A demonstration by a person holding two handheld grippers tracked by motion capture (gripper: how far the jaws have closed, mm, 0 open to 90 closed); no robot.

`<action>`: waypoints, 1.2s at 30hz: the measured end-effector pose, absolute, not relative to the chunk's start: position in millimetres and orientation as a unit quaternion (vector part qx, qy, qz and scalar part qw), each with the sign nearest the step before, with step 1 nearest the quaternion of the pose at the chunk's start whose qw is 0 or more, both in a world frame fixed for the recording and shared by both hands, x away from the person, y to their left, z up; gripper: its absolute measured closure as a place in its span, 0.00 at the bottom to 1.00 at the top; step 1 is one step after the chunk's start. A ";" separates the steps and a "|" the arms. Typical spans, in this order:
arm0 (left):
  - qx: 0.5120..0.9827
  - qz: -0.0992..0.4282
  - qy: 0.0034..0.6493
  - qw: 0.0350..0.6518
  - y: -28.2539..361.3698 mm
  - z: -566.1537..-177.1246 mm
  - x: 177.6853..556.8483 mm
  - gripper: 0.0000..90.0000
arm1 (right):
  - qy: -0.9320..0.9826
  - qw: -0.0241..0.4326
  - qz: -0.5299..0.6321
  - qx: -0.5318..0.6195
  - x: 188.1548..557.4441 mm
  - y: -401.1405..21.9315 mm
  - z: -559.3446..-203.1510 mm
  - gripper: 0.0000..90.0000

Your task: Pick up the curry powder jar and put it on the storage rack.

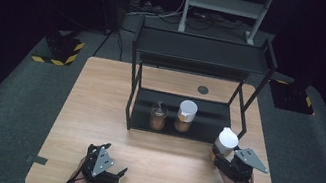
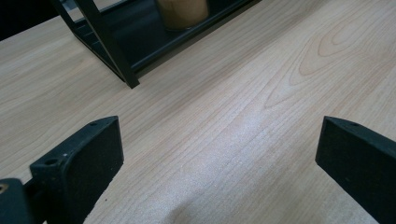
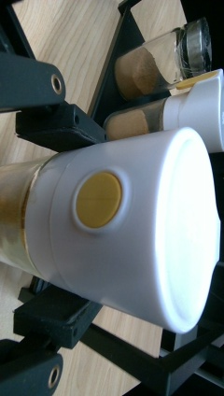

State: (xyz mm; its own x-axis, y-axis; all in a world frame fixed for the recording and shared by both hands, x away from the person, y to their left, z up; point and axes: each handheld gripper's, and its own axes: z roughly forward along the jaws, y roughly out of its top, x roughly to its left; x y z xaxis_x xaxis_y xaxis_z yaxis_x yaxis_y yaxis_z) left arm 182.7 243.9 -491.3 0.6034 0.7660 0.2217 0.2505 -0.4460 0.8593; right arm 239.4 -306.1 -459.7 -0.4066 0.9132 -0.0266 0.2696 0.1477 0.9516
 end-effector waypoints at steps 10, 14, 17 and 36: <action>0.793 0.308 0.318 0.418 244.6 -491.4 182.5 0.01 | 0.683 0.330 0.491 0.429 248.7 -296.9 -452.9 0.34; 0.793 0.308 0.318 0.419 244.8 -491.4 182.6 0.01 | 0.684 0.330 0.491 0.427 252.4 -294.0 -450.3 0.34; 0.793 0.308 0.318 0.420 245.0 -491.6 182.5 0.01 | 0.684 0.330 0.491 0.427 254.8 -292.5 -449.1 0.34; 0.792 0.306 0.317 0.423 246.6 -491.8 183.0 0.01 | 0.681 0.327 0.493 0.433 274.6 -285.2 -445.2 0.34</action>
State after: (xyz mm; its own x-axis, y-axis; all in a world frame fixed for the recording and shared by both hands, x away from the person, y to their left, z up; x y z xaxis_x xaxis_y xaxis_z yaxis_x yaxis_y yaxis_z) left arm 183.0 246.6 -491.8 0.6124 0.7601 0.2170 0.2433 -0.4424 0.8632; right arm 274.6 -285.2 -445.2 -0.4123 0.9108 -0.0185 0.2671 0.1403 0.9534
